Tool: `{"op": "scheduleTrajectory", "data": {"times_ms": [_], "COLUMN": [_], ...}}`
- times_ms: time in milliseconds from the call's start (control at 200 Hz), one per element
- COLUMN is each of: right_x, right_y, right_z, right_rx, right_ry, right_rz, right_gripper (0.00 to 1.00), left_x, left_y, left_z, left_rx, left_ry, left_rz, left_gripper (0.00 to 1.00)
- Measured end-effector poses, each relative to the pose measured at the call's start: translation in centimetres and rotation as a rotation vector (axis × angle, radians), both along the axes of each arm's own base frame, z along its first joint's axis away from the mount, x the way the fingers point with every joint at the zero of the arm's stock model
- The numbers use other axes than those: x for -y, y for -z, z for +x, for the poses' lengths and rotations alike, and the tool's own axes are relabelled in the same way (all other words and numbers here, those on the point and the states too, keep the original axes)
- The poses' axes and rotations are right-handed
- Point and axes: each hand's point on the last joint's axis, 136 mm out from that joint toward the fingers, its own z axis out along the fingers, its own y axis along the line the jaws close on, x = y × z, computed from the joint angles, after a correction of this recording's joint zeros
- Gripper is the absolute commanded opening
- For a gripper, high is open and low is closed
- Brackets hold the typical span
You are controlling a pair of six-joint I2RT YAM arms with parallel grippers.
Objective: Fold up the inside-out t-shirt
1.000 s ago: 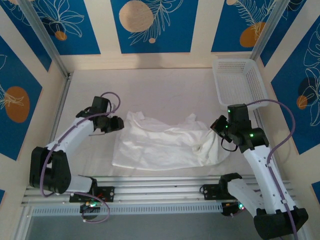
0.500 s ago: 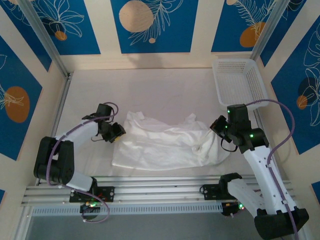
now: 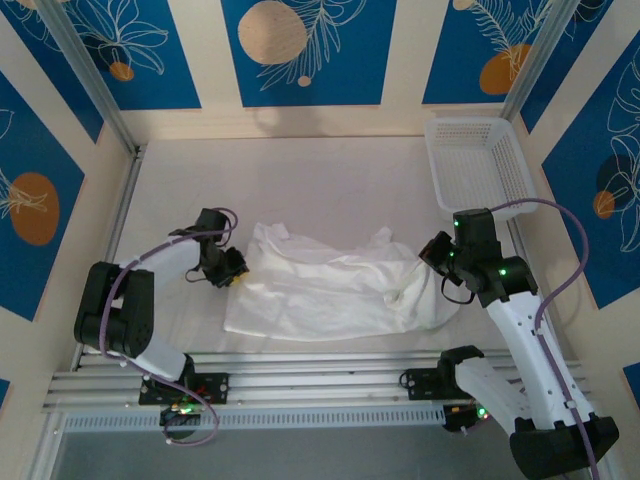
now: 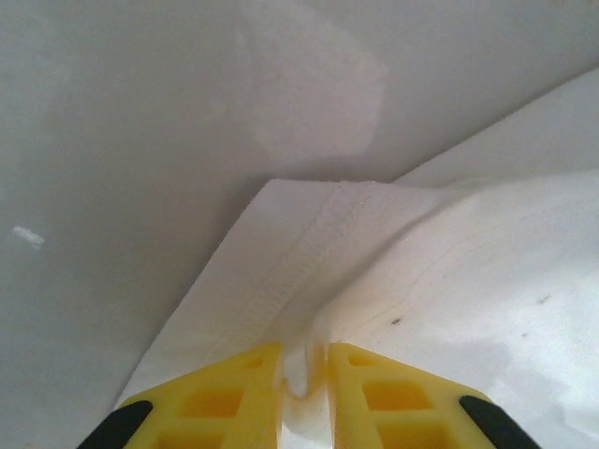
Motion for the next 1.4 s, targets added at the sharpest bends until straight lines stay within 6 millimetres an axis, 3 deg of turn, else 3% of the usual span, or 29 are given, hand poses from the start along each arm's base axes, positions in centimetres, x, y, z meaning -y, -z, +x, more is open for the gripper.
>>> {"op": "scheduleTrajectory", "data": {"times_ms": [160,365,430,495,530,590,695,780,850,910,1010,1245,1400], "right_x": [-0.1,-0.1,-0.1,-0.1,-0.1,0.0,0.3,0.6,1.1,1.4,1.9,2.5,2.3], "right_y": [0.0,0.0,-0.3,-1.7,-3.2,-7.2,-17.0,-25.8,-31.9,-36.0,-40.6,-47.2,-49.9], "right_z": [0.0,0.0,0.0,0.4,0.9,2.1,4.3,4.9,4.2,3.0,0.9,-3.1,-4.9], "right_rx": [0.0,0.0,0.005,0.033,0.066,0.158,0.401,0.627,0.795,0.913,1.06,1.296,1.405], "right_ry": [-0.002,-0.004,-0.005,-0.012,-0.017,-0.026,-0.034,-0.027,-0.01,-0.003,0.008,0.019,0.006], "right_rz": [-0.002,-0.002,-0.001,-0.011,-0.018,-0.041,-0.077,-0.105,-0.121,-0.125,-0.133,-0.151,-0.142], "right_gripper": [0.0,0.0,0.0,0.0,0.0,0.0,0.0,0.0,0.0,0.0,0.0,0.0,0.0], "left_x": [0.0,-0.1,-0.2,-0.4,-0.7,-1.4,-3.2,-5.4,-7.2,-8.5,-10.5,-12.1,-12.2], "left_y": [0.0,-0.4,-1.9,-5.1,-7.6,-13.7,-27.8,-38.4,-43.8,-46.4,-49.1,-52.2,-54.1], "left_z": [0.0,0.2,0.7,1.9,2.6,4.2,5.9,4.5,2.3,0.4,-2.4,-5.1,-6.2], "left_rx": [0.003,0.014,0.049,0.144,0.215,0.392,0.763,1.027,1.167,1.237,1.316,1.408,1.482], "left_ry": [0.004,0.012,0.021,0.029,0.03,0.024,-0.02,-0.095,-0.158,-0.2,-0.265,-0.316,-0.316], "left_rz": [0.002,0.008,0.015,0.032,0.046,0.077,0.149,0.212,0.261,0.3,0.36,0.423,0.422], "left_gripper": [0.0,0.0,0.0,0.0,0.0,0.0,0.0,0.0,0.0,0.0,0.0,0.0,0.0]}}
